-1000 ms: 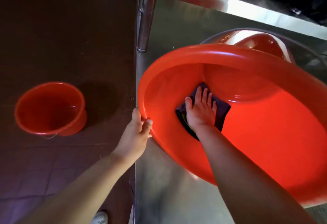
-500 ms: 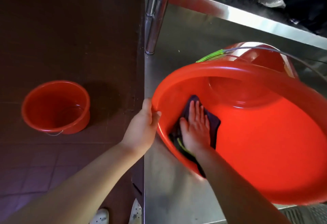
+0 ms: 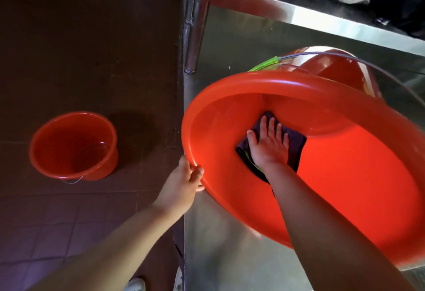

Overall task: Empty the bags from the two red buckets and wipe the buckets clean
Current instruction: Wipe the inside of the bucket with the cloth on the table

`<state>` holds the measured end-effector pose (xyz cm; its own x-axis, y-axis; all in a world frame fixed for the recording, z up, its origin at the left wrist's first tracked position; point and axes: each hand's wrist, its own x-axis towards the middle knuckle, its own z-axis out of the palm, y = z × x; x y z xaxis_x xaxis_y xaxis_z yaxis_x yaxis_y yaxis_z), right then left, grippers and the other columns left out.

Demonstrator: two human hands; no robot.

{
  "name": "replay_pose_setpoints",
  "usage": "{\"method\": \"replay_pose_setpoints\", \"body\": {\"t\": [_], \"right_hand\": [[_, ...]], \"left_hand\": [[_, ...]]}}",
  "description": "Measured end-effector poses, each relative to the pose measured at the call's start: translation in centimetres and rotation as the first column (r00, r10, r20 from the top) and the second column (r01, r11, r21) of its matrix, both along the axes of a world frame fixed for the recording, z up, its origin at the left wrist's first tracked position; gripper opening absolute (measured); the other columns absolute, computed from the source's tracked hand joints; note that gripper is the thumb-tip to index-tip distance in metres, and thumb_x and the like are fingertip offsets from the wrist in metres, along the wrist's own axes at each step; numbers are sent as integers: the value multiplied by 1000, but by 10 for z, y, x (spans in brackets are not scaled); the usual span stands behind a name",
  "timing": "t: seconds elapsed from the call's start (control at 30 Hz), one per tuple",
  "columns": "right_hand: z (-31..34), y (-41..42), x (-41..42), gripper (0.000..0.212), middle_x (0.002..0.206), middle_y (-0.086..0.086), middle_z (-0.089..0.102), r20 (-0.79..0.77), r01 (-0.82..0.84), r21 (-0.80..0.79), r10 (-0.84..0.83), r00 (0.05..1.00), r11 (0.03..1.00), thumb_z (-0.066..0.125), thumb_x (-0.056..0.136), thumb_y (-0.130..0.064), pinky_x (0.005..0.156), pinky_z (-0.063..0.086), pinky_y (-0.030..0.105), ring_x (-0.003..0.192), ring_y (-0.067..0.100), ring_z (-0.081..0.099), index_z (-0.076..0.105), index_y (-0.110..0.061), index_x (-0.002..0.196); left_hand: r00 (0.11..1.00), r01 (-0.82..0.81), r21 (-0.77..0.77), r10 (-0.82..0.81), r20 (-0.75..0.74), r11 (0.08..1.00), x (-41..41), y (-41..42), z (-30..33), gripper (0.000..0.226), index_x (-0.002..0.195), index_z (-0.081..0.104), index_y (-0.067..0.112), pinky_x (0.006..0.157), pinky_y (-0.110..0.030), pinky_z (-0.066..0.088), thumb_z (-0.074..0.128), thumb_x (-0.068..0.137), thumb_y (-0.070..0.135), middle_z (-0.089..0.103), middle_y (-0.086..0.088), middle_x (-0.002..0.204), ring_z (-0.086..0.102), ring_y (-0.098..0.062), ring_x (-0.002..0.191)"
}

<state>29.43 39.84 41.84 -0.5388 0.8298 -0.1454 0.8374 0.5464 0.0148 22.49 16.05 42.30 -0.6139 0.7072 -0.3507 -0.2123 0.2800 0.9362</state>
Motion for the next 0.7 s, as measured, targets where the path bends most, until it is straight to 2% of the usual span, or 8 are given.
{"method": "replay_pose_setpoints", "body": {"t": [0.07, 0.13, 0.27, 0.37, 0.43, 0.5, 0.57, 0.7], "right_hand": [[2, -16, 0, 69, 160, 5, 5, -20, 6, -5, -6, 1000, 1000, 22, 95, -56, 118, 1, 43, 147, 23, 3, 6, -21, 152], [4, -44, 6, 70, 160, 6, 8, -48, -19, -7, 18, 999, 1000, 26, 95, -54, 118, 3, 42, 147, 23, 5, 7, -19, 152], [11, -122, 30, 74, 158, 9, 16, -101, -164, -5, 163, 982, 986, 25, 87, -51, 118, 12, 42, 146, 26, 16, 14, -16, 151], [17, -151, 46, 77, 154, 12, 26, -94, -238, -5, 236, 967, 971, 30, 79, -45, 115, 22, 47, 142, 30, 27, 26, -12, 149], [20, -144, 44, 78, 157, 9, 13, -89, -279, -36, 275, 957, 960, 33, 80, -42, 118, 7, 40, 146, 26, 15, 14, -15, 151], [19, -128, 33, 78, 159, 4, 1, -110, -315, -60, 308, 945, 947, 34, 83, -39, 117, -4, 33, 147, 21, 3, 2, -19, 151], [16, -108, 16, 75, 160, 3, 0, -115, -312, -46, 305, 945, 949, 38, 89, -37, 119, -2, 32, 148, 18, 1, 0, -21, 152], [12, -59, -21, 71, 160, 2, 3, -61, -298, -6, 297, 953, 954, 38, 93, -38, 119, 5, 34, 147, 16, 5, 3, -21, 152]], "left_hand": [[999, -33, 24, 32, 41, 999, 0, 2, -3, 13, 99, 44, 30, 72, -23, 57, 46, 98, 17, 62, -3, 104, 66, -8, 89], [996, -77, 27, 75, 51, 997, 0, 3, -4, 14, 101, 46, 28, 69, -21, 57, 48, 97, 14, 62, -2, 101, 66, -8, 87], [988, -152, 2, 152, 25, 988, 6, 4, 2, 20, 99, 47, 30, 70, -32, 60, 51, 96, 11, 66, 1, 92, 69, -16, 82], [980, -187, -70, 181, -84, 980, 9, 1, 5, 9, 96, 49, 24, 75, -45, 57, 53, 95, 16, 67, -3, 85, 69, -28, 81], [964, -207, -105, 185, -190, 973, 8, -3, 8, 5, 97, 48, 20, 76, -45, 54, 53, 94, 21, 66, 0, 83, 67, -29, 82], [955, -220, -77, 198, -222, 972, 2, -6, 11, 6, 96, 48, 23, 77, -46, 53, 53, 94, 24, 67, -2, 85, 67, -31, 85], [955, -231, -39, 219, -200, 972, -6, -11, 16, 6, 93, 47, 27, 78, -51, 54, 53, 94, 27, 67, -5, 84, 67, -32, 83], [937, -241, -28, 226, -265, 970, -24, -24, 24, 7, 91, 47, 27, 77, -54, 55, 51, 95, 31, 64, -2, 80, 68, -25, 79]]}}
